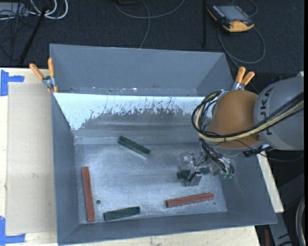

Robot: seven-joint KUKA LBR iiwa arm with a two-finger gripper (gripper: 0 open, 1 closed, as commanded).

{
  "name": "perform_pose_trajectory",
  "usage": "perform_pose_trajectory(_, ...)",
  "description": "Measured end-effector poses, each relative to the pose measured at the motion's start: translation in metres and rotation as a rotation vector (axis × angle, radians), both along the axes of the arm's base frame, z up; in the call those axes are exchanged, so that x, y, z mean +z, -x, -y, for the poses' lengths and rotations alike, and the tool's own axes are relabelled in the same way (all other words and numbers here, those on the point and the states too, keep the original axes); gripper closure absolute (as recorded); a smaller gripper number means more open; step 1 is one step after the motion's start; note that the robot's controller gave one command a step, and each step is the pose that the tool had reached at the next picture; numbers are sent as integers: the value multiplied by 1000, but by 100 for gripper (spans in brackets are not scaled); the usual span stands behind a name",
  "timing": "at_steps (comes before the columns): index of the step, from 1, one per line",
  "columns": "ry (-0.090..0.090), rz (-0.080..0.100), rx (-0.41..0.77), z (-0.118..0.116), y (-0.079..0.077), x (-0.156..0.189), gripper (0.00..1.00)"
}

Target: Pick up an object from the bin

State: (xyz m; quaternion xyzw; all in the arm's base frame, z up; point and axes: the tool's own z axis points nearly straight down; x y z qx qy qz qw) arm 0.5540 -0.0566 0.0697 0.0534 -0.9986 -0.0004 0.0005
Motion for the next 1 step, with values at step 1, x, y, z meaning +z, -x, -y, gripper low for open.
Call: perform_pose_trajectory(1,1,11,10,-27,-16,159,100)
